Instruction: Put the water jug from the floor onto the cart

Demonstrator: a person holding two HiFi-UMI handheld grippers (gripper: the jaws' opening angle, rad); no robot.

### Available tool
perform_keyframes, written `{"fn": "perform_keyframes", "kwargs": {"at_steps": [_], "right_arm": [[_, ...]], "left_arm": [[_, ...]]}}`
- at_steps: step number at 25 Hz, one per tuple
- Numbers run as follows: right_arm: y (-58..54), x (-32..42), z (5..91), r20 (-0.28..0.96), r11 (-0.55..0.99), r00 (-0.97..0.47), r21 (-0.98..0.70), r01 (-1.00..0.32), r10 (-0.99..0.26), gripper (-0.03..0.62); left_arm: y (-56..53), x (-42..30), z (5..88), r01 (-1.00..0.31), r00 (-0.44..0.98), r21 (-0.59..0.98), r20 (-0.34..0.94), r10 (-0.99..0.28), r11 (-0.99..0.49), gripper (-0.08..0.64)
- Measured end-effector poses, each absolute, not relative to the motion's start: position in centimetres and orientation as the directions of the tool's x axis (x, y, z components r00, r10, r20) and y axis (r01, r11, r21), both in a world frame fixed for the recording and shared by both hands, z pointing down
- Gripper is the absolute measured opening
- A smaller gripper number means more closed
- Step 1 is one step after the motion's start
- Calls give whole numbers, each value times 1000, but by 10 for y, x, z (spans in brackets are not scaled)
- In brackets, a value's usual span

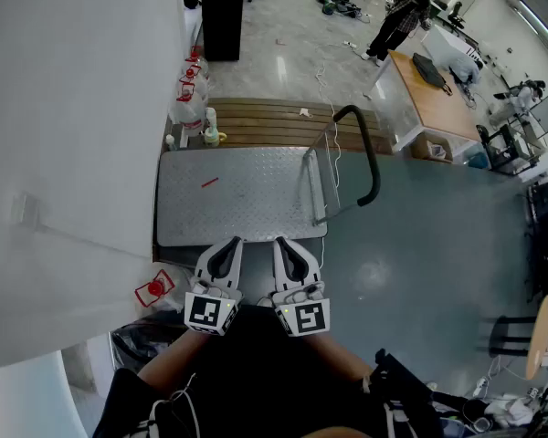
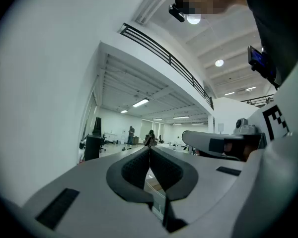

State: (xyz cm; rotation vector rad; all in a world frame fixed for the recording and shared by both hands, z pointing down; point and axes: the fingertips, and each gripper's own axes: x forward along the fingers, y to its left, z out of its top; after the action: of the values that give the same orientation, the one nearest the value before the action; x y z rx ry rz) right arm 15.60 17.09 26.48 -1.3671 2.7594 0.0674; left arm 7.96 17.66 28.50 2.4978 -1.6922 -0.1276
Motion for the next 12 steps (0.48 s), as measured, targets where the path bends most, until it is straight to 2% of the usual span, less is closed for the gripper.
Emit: {"fn": "perform_keyframes", "kwargs": {"at_steps": [12], "right_arm": [[184,153,264,-75,634,-634,23,-773,-770,18]], "left_arm": [[187,81,292,-923,357,157,-3,-934,-353,18]]}}
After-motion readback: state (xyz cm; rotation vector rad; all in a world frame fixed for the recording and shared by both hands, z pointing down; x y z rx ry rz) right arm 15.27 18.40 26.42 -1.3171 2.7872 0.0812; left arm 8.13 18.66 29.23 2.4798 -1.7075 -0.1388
